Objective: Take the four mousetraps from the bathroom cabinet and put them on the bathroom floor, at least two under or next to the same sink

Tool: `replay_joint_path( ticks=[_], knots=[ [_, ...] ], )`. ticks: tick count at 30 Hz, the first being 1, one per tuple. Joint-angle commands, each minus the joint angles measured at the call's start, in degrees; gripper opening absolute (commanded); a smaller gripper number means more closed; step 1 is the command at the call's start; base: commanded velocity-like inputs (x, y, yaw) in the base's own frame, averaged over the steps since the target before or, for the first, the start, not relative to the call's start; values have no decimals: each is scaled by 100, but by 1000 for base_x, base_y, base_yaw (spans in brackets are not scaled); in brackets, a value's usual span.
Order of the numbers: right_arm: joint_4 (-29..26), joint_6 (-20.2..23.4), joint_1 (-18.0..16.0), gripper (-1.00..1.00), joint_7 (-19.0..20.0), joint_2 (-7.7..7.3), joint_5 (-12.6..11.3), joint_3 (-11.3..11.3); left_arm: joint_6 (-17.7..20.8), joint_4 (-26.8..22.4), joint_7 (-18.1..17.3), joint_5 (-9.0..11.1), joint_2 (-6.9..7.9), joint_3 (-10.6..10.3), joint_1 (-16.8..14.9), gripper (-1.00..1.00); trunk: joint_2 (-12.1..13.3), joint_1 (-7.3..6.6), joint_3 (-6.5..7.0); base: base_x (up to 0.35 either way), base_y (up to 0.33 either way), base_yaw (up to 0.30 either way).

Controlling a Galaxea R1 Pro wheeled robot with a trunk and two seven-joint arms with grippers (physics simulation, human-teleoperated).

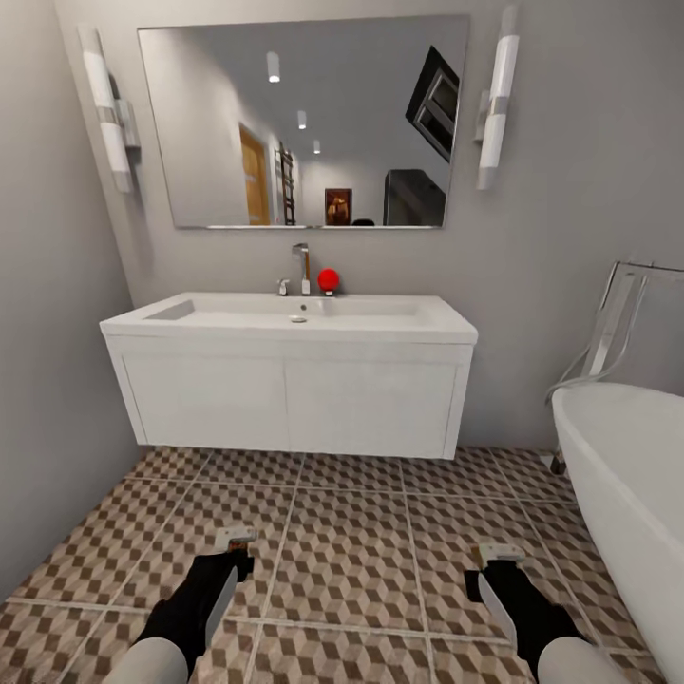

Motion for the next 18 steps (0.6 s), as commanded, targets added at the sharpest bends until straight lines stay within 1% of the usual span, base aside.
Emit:
replay_joint_path(
  ticks=[1,3,9,18],
  knots=[
    [-9,-9,-3,-100,-33,-2,-52,18,32,-10,-9,-68,-12,26,-3,-100,-44,21,-25,0,0,0],
    [-10,-100,-2,-100,-33,1,-43,29,26,-10,-9,-68,-23,23,-3,-100,-124,65,-61,0,0,0],
    [-10,-155,-1,-100,-26,-2,-36,40,10,-12,-14,-70,-30,21,-3,-100,-365,197,-168,0,0,0],
    [-10,-162,-1,-100,-18,-2,-27,42,-5,-77,-18,-69,-30,28,-3,-100,-365,197,-168,0,0,0]
  ],
)
